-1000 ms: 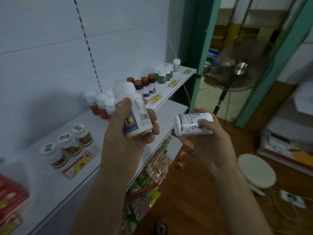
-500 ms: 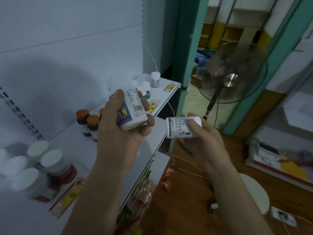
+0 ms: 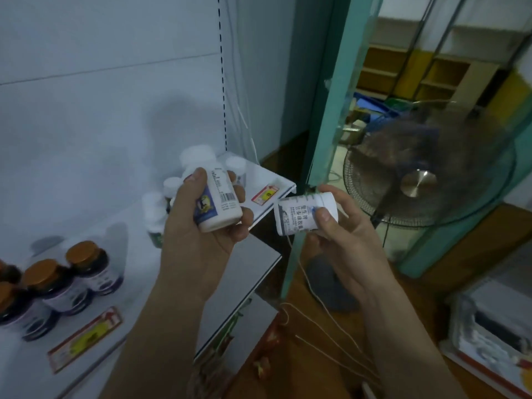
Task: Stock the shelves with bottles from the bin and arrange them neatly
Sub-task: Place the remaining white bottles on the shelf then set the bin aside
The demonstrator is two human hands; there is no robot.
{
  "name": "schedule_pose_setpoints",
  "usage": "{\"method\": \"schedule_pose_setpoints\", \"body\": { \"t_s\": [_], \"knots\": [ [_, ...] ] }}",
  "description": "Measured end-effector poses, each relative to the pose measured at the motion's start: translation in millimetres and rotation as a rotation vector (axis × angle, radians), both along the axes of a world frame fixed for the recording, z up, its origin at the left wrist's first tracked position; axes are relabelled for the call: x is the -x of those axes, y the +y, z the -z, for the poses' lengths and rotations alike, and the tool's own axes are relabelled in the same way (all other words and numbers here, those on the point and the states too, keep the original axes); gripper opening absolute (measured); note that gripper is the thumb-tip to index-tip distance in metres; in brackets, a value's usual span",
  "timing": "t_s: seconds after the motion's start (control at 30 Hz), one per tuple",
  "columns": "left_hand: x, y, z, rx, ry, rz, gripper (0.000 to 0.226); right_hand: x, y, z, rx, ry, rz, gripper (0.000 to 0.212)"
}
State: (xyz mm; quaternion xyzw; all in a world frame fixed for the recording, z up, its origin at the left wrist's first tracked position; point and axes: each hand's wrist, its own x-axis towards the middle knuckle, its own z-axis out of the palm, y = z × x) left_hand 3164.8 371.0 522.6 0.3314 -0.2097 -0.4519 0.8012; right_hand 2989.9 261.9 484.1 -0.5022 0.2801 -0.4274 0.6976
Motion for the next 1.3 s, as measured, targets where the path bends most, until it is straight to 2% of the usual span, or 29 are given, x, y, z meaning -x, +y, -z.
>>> {"method": "schedule_pose_setpoints", "body": {
  "t_s": [0.07, 0.1, 0.2, 0.33, 0.5, 0.57, 0.77, 0.9, 1.03, 1.3],
  "knots": [
    [3, -26, -1, 0.017, 0.011, -0.052, 0.100, 1, -37, -4, 0.020, 0.034, -0.015, 0.046],
    [3, -37, 0, 0.002, 0.013, -0.086, 0.098, -2, -54, -5, 0.038, 0.075, -0.022, 0.047],
    [-1, -63, 8, -0.089, 0.038, -0.168, 0.066, -16, -93, -2, 0.059, 0.150, -0.046, 0.049],
    [-17, -91, 19, -0.132, 0.026, -0.275, 0.064, -43, -133, 11, 0.035, 0.117, -0.146, 0.043],
    [-46, -118, 30, -0.132, 0.005, -0.319, 0.047, -85, -176, 24, 0.040, 0.171, -0.272, 0.039],
    [-55, -127, 31, -0.144, -0.008, -0.327, 0.045, -96, -200, 22, 0.180, 0.272, -0.340, 0.034],
    [-69, -149, 36, -0.183, -0.049, -0.382, 0.040, -146, -288, -9, 0.752, 0.677, -0.586, 0.044],
    [-70, -167, 37, -0.197, -0.040, -0.454, 0.039, -195, -321, -8, 1.101, 0.919, -0.809, 0.047],
    [-64, -185, 43, -0.194, -0.051, -0.541, 0.035, -225, -338, 9, 1.306, 0.942, -0.974, 0.046],
    [-55, -209, 48, -0.202, -0.023, -0.663, 0.046, -245, -352, 23, 1.423, 0.837, -1.064, 0.053]
  ]
}}
